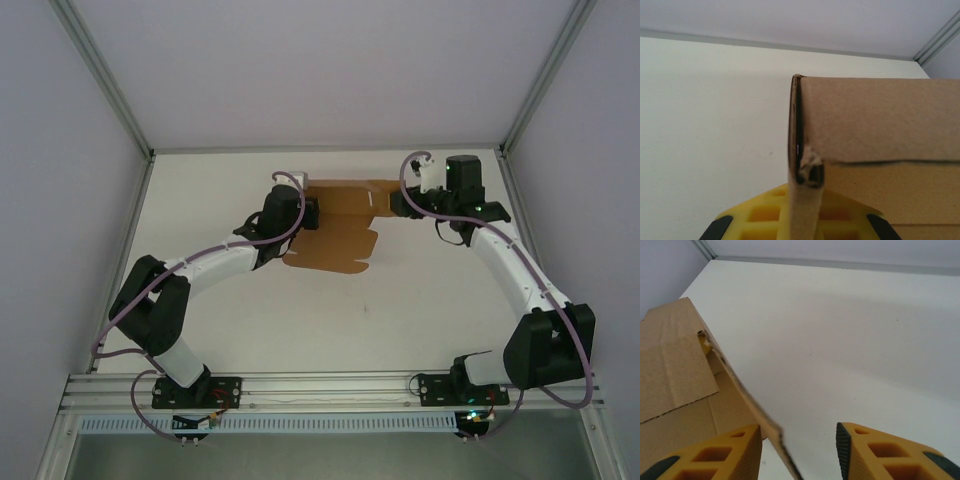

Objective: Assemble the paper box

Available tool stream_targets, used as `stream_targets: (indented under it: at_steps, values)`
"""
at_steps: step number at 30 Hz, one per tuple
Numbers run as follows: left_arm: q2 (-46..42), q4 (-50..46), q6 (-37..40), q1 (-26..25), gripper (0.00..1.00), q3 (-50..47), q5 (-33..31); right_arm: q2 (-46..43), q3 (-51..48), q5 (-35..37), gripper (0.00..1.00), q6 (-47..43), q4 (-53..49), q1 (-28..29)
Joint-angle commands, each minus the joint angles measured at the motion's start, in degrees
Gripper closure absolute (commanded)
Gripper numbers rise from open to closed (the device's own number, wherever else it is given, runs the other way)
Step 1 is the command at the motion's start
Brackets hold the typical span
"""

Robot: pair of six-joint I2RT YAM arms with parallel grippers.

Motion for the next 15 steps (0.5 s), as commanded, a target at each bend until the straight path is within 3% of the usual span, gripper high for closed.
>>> stream_targets:
  at_steps: [1,9,11,15]
  values:
    - [-1.5,-0.2,0.8,-0.1,1.0,2.3,1.4,0.7,2.1,-2.3,0.61,-1.4,-1.5,-0.3]
    - [-2.0,-1.8,0.0,-0.1,1.0,3.3,0.8,2.2,2.9,4.0,0.84,-0.1,-2.3,0.0]
    - [-1.8,-3.1,-0.6,-0.1,1.0,4.1,0.5,2.6,2.8,10.1,0.85,0.9,-1.8,0.9]
    - [-1.7,-4.4,-1.8,-0.2,1.0,5.0,-0.5,4.2,4.3,29.1,0.86,3.3,-3.7,5.0]
